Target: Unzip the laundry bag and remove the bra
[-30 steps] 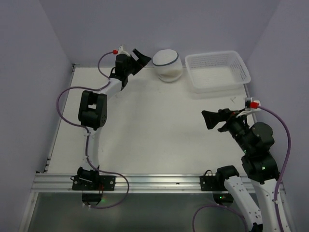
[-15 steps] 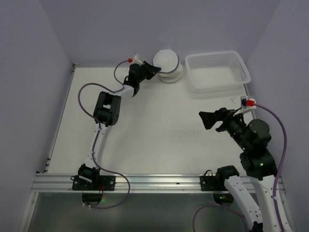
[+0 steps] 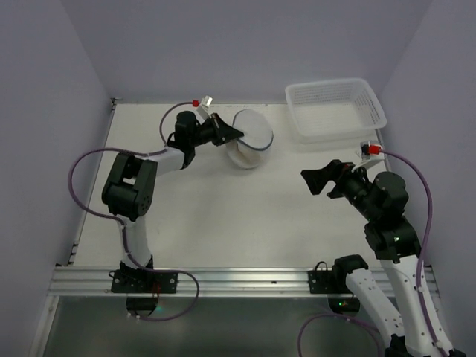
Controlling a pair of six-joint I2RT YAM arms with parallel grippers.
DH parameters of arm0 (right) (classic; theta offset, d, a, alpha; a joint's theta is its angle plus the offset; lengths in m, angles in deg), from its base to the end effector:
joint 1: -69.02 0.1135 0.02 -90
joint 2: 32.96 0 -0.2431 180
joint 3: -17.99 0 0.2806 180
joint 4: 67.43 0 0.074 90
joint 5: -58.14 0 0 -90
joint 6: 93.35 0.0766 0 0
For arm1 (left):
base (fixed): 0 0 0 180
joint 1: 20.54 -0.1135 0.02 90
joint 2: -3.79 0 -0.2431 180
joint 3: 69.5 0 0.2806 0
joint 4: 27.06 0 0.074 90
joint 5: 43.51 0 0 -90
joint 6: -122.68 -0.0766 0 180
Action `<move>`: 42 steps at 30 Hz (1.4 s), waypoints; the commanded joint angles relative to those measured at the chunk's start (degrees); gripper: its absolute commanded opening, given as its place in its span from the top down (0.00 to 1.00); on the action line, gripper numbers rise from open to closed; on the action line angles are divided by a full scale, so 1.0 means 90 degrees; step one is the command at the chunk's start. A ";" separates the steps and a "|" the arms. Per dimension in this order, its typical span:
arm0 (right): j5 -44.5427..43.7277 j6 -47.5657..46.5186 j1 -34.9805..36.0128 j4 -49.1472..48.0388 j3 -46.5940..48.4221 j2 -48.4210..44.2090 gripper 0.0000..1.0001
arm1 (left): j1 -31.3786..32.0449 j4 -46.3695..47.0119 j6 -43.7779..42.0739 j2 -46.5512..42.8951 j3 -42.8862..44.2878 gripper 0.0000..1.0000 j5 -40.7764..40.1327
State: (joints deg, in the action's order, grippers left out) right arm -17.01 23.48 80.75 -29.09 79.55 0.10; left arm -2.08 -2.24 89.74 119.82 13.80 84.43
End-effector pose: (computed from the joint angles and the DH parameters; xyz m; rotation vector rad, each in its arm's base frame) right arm 0.2004 0.0617 0.3547 0.0404 1.7911 0.7139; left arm 0.4554 -0.2017 0.1617 -0.0892 1.9350 -1.4937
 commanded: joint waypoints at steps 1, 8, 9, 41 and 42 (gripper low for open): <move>0.0439 -0.0120 0.0035 -0.0368 -0.0106 0.0184 0.01 | 0.0058 -0.1098 -0.1703 -0.1346 -0.0734 1.00 0.1332; 0.1240 -0.0168 0.0093 -0.0623 -0.0214 0.0857 0.01 | 0.0078 -0.5786 -0.4599 -0.3066 -0.1410 0.91 0.0924; 0.1308 -0.0236 0.0132 -0.0633 -0.0185 0.0964 0.01 | 0.0068 -0.6235 -0.4833 -0.3135 -0.1381 0.85 0.0342; -0.0458 0.0221 0.2652 -0.1355 0.2768 0.7255 0.14 | -0.0156 -0.3848 -0.0382 -0.4984 -0.4282 0.39 -0.3150; -0.0488 0.0299 0.2700 -0.1365 0.2591 0.7148 0.16 | -0.0156 -0.3760 -0.0547 -0.4769 -0.4165 0.39 -0.3266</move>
State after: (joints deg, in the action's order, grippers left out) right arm -19.45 22.76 103.32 -38.60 106.89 67.90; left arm -3.68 -45.27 85.67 72.76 -26.72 57.43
